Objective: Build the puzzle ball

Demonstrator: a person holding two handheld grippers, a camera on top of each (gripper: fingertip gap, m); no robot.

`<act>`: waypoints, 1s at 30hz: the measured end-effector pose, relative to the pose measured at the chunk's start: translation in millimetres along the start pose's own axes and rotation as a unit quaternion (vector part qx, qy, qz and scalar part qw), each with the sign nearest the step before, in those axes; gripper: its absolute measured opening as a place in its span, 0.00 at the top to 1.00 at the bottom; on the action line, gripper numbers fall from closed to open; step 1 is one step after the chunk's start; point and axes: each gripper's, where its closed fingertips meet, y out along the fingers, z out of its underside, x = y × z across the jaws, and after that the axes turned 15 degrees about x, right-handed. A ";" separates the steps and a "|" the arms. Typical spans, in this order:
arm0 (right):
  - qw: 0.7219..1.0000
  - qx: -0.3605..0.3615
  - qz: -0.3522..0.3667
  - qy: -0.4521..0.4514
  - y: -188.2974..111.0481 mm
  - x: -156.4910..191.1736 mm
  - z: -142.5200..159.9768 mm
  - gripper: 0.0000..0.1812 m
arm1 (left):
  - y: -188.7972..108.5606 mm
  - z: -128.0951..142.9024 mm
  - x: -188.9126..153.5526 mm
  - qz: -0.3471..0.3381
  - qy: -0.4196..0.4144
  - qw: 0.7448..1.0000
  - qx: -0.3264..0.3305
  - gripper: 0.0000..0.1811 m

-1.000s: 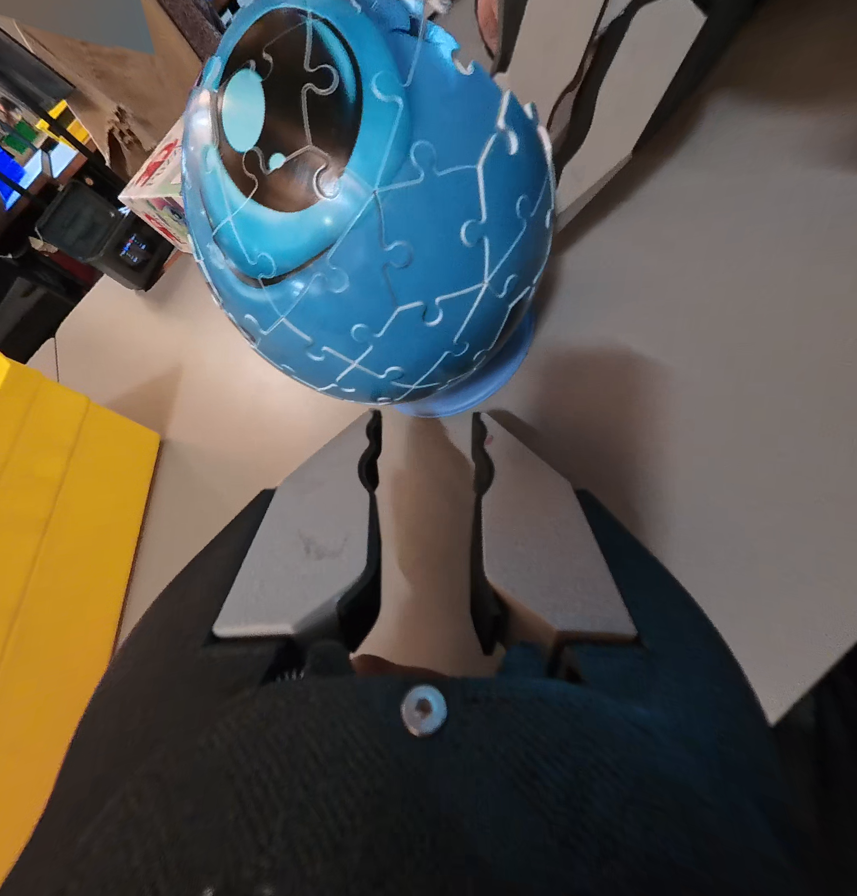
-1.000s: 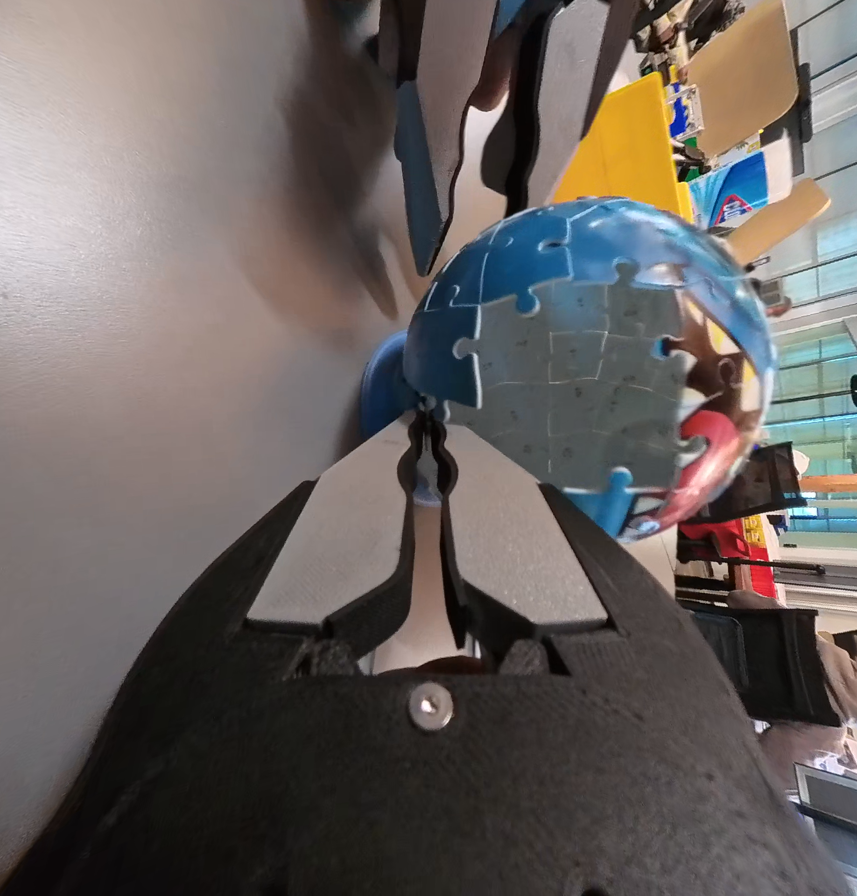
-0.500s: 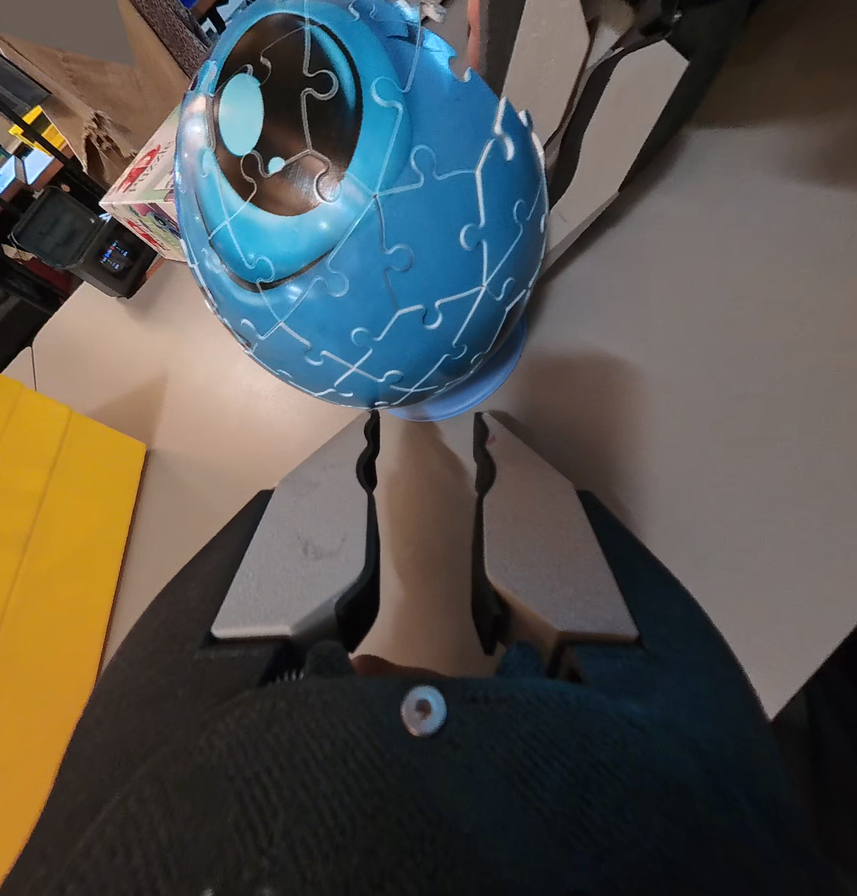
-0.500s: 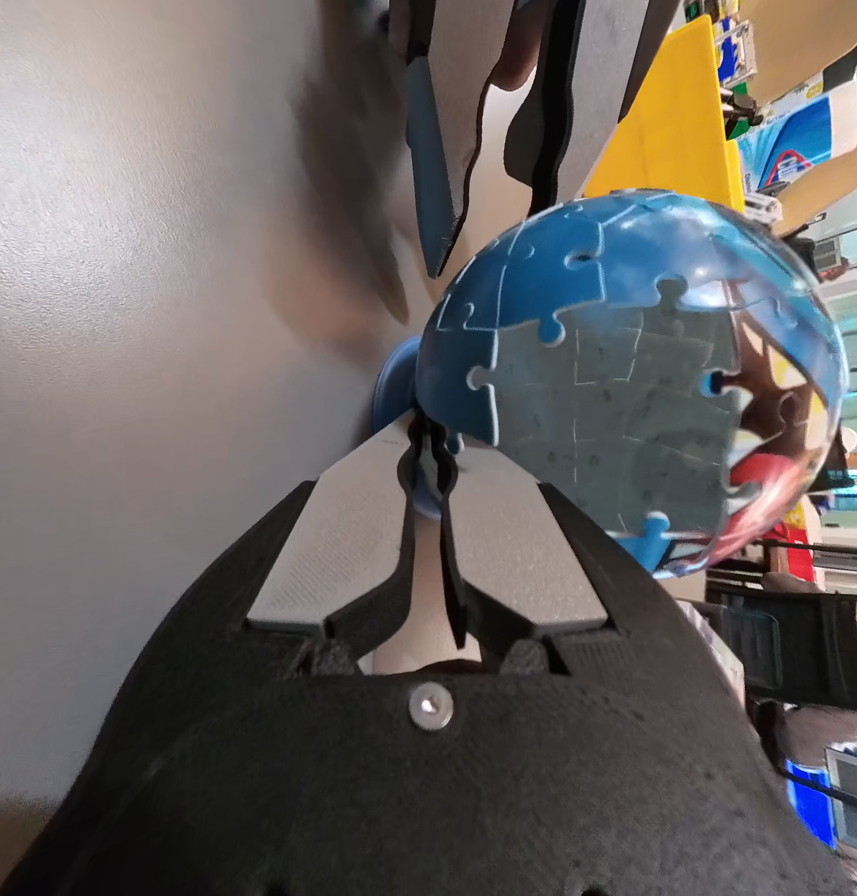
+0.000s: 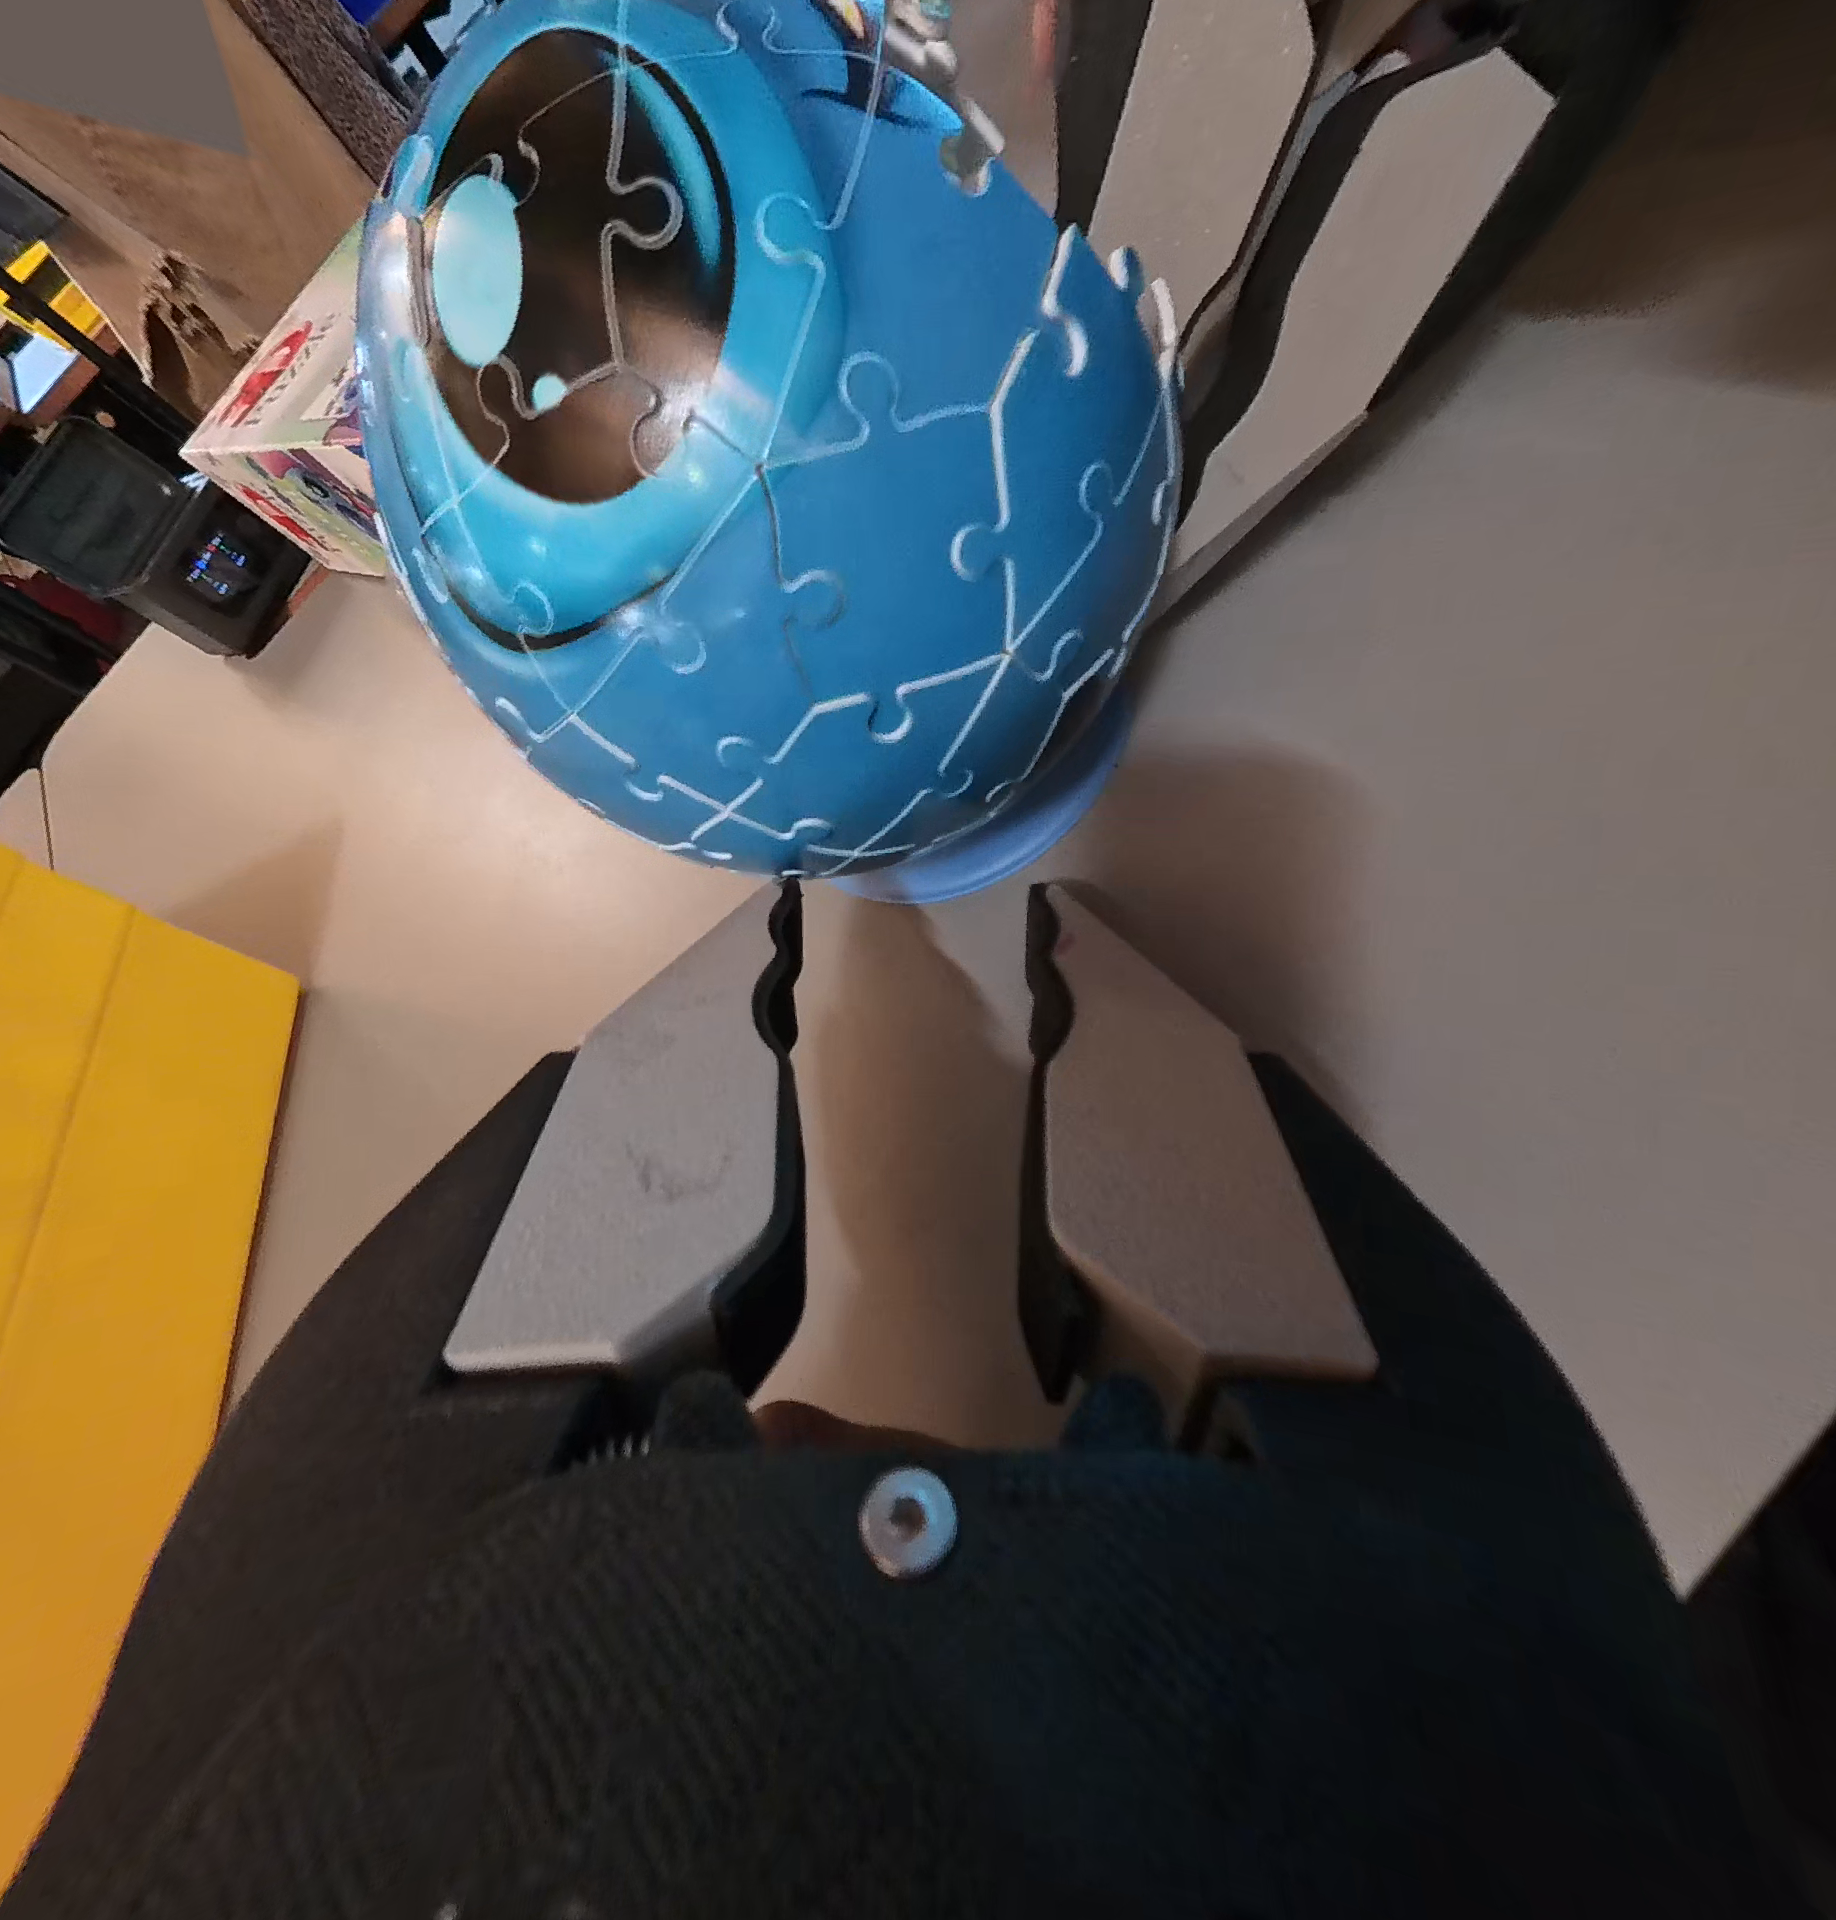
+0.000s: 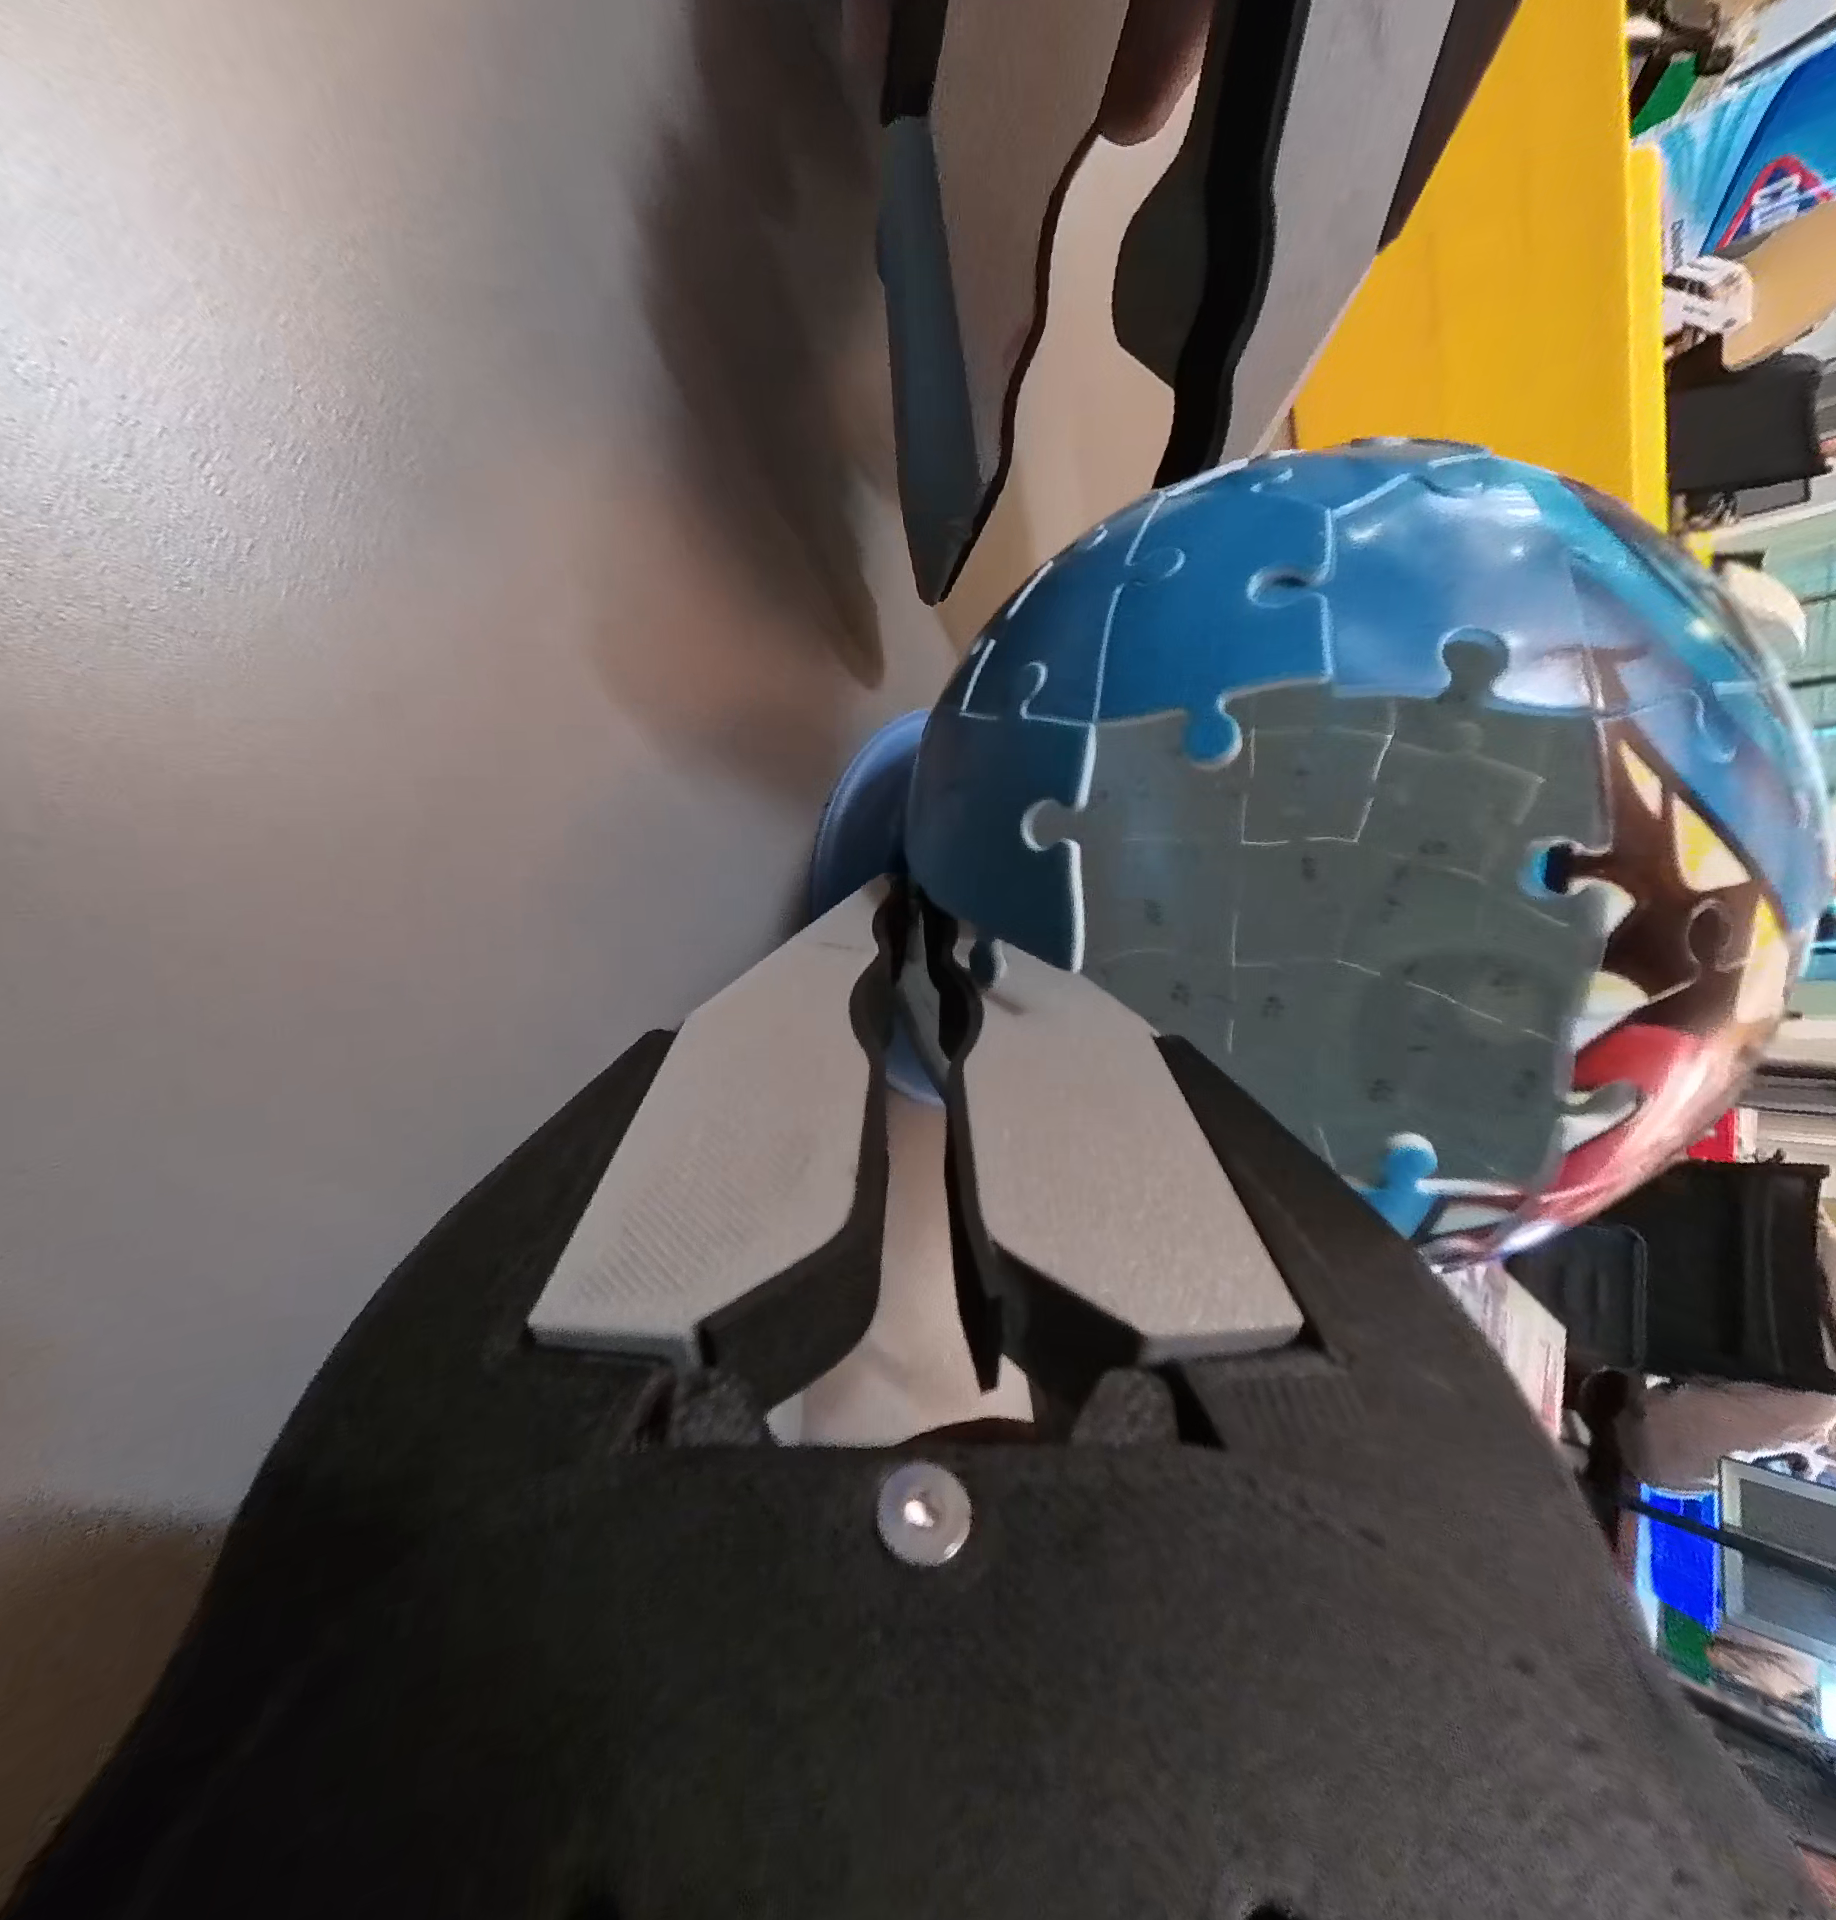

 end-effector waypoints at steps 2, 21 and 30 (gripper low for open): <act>1.000 0.014 0.005 -0.005 -0.2 0.5 0.9 1.00 | 0.8 0.1 0.0 0.001 0.001 1.000 0.001 0.77; 0.999 0.027 -0.017 0.008 -0.8 8.2 -2.1 0.92 | -0.1 -1.5 0.3 0.002 0.001 1.000 -0.006 0.78; 0.999 0.033 -0.009 0.010 0.9 5.1 1.9 0.87 | 0.2 -1.8 -0.5 -0.002 0.008 1.000 -0.006 0.78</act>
